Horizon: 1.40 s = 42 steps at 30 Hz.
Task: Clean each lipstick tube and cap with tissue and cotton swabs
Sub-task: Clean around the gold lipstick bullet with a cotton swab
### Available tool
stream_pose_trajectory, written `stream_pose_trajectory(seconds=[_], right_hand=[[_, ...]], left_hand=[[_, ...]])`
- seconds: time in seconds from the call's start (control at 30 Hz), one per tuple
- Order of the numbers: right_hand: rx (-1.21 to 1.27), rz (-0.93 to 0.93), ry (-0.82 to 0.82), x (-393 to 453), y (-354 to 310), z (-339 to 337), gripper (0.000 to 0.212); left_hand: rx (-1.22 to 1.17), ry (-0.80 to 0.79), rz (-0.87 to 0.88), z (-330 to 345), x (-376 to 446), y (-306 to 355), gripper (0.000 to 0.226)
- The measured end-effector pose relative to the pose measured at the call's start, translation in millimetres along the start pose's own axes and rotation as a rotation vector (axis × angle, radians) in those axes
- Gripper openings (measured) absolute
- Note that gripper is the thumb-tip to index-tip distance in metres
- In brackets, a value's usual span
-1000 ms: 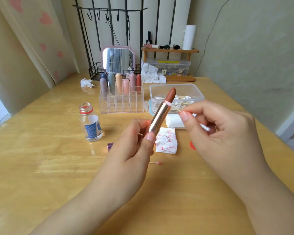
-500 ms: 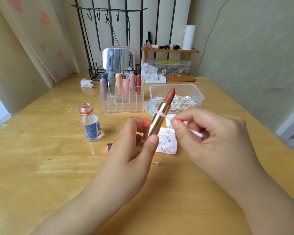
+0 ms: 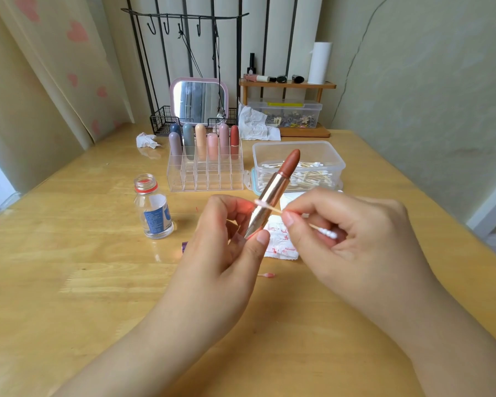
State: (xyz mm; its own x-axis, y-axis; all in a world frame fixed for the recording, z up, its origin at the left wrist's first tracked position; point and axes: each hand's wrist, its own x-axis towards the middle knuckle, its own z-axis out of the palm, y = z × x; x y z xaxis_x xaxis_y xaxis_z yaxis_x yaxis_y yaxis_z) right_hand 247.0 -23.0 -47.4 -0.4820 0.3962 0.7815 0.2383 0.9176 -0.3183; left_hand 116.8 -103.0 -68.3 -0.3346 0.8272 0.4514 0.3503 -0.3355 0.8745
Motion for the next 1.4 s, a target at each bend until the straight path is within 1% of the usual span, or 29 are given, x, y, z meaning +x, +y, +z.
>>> stream_pose_trajectory(seconds=[0.13,0.2,0.3,0.33,0.5,0.57,0.7,0.87,1.03,1.17,1.23,1.33,1.4], right_hand=[[-0.066,0.008,0.105,3.1,3.3,-4.6,0.015],[-0.053,0.005,0.078,2.2,1.7,-2.6,0.012],[-0.021,-0.01,-0.023,-0.2,-1.5,3.3,0.011],[-0.024,-0.011,-0.024,-0.1,-1.6,3.5,0.012],[-0.073,0.023,0.121,3.2,2.9,-4.8,0.017],[-0.067,0.017,0.106,2.7,1.6,-4.3,0.015],[-0.033,-0.006,0.018,0.1,-1.1,1.7,0.011],[-0.069,0.009,0.115,3.1,2.2,-4.1,0.015],[-0.019,-0.004,0.032,-0.4,-2.9,3.0,0.01],[-0.077,0.011,0.116,2.6,0.4,-2.9,0.013],[-0.063,0.021,0.097,2.2,-0.9,-1.9,0.012],[-0.026,0.0,-0.016,-1.2,-4.9,5.6,0.009],[-0.035,-0.004,-0.014,-1.5,-3.4,5.5,0.008]], left_hand=[[0.01,0.008,-0.002,0.8,-0.6,2.5,0.018],[0.011,0.005,0.002,1.4,-0.5,3.7,0.019],[0.004,0.011,0.003,1.6,0.1,3.7,0.02],[0.002,0.012,0.002,1.4,0.4,3.4,0.02],[0.044,0.009,0.0,0.6,-0.6,1.9,0.02],[0.044,0.005,0.003,0.6,-0.9,1.8,0.02],[0.049,0.02,0.018,0.4,0.4,-1.1,0.02],[0.078,0.023,0.011,0.9,-0.5,-0.1,0.023],[0.088,0.022,0.025,0.0,-0.1,-3.6,0.022],[0.105,0.023,0.025,0.4,-1.4,-1.3,0.025],[0.11,0.024,0.027,0.6,-1.5,-1.3,0.025],[0.084,0.031,0.032,0.8,-0.6,-1.6,0.023],[0.052,0.036,0.013,0.6,-0.6,-1.4,0.018]])
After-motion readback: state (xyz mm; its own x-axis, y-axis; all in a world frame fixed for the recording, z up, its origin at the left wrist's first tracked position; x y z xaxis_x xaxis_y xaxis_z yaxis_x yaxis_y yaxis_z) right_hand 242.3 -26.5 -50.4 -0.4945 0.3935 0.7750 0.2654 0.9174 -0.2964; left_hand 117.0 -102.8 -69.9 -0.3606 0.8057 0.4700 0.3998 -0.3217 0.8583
